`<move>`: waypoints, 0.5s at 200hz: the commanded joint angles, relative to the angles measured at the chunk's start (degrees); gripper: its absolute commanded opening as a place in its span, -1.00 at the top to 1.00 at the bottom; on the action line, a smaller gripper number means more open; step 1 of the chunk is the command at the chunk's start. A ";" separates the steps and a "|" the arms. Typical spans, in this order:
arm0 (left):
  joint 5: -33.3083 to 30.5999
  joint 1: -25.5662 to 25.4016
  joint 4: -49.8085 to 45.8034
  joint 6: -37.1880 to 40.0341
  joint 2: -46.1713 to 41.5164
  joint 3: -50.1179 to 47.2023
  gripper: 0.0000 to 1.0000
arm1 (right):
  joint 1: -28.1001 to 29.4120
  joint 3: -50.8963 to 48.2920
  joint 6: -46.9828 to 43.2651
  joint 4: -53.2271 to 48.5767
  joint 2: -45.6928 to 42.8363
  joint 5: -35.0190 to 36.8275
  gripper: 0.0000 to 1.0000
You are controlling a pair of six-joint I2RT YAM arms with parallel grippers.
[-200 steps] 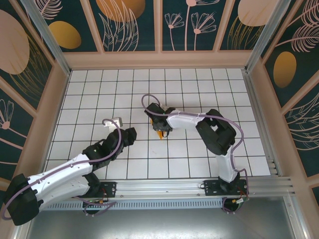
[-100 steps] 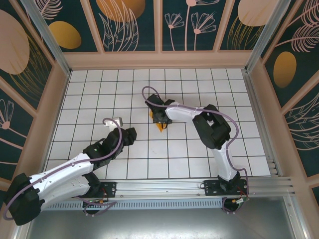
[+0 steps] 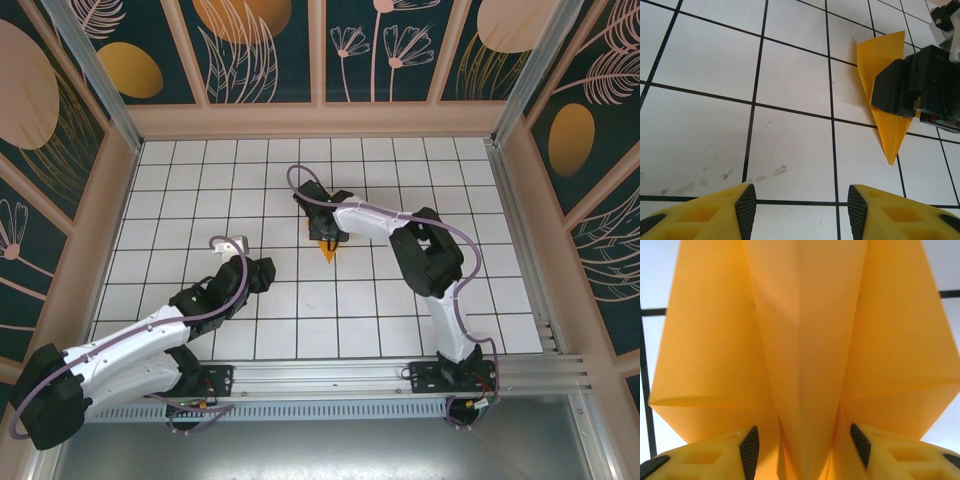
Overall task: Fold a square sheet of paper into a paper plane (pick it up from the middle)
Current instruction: Place the paper plane at the center of the table.
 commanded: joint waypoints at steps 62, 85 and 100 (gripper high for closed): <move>-0.29 0.36 0.01 1.10 0.31 2.17 -0.07 | 2.17 0.12 -1.35 -3.24 -13.80 5.40 -0.32; -1.03 0.34 -0.49 1.10 0.30 2.18 -0.08 | 3.27 -3.33 -1.29 -1.72 -21.48 9.89 -0.35; -2.12 0.43 -0.93 1.15 0.26 2.17 -0.09 | 4.11 -7.34 -0.59 -0.46 -27.45 15.60 -0.35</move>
